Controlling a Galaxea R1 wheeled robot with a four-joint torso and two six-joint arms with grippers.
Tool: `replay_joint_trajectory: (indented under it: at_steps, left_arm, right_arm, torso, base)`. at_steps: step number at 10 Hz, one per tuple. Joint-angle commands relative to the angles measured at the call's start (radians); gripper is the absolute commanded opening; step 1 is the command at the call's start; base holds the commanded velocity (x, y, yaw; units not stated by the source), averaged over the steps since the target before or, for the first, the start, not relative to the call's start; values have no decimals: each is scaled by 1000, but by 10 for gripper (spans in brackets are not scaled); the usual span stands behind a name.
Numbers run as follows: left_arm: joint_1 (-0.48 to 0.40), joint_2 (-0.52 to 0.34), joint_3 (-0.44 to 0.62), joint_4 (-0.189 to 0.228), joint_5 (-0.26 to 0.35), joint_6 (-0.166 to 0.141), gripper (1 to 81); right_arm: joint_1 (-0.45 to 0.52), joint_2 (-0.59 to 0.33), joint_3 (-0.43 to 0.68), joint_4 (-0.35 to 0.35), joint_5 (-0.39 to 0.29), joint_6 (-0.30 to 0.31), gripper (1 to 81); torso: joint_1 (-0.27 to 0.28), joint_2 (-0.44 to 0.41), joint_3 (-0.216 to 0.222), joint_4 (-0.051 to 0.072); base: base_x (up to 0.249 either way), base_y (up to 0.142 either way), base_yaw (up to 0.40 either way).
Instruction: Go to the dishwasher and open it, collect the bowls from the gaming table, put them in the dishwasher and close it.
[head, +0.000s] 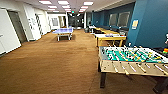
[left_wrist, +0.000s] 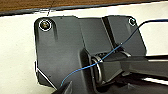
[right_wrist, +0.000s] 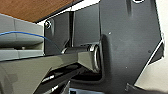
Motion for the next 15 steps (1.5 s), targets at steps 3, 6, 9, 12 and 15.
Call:
replay_joint_trajectory:
  at_steps: [3, 6, 9, 12, 15]
  left_arm:
    - [-36, -9, 3, 12, 54, 7, 811]
    - [-36, -9, 2, 8, 54, 4, 811]
    - [-36, -5, -8, -3, 54, 1, 811]
    - [-36, 0, -14, -3, 54, -5, 811]
    - [-36, 0, -14, -3, 54, -5, 811]
  right_arm:
    - [39, -6, 10, -11, -60, -5, 811]
    - [39, -6, 10, -11, -60, -5, 811]
    - [40, -6, 8, -11, -60, -5, 811]
    - [40, -8, 8, -11, -60, -5, 811]
    - [39, -8, 8, -11, -60, -5, 811]
  torso:
    - [0, 0, 0, 0]
    - [0, 0, 0, 0]
    - [0, 0, 0, 0]
    - [0, 0, 0, 0]
    - [0, 0, 0, 0]
  base:
    - [0, 0, 236]
    - [0, 0, 28]
    - [0, 0, 0]
    - [0, 0, 0]
    - [0, 0, 0]
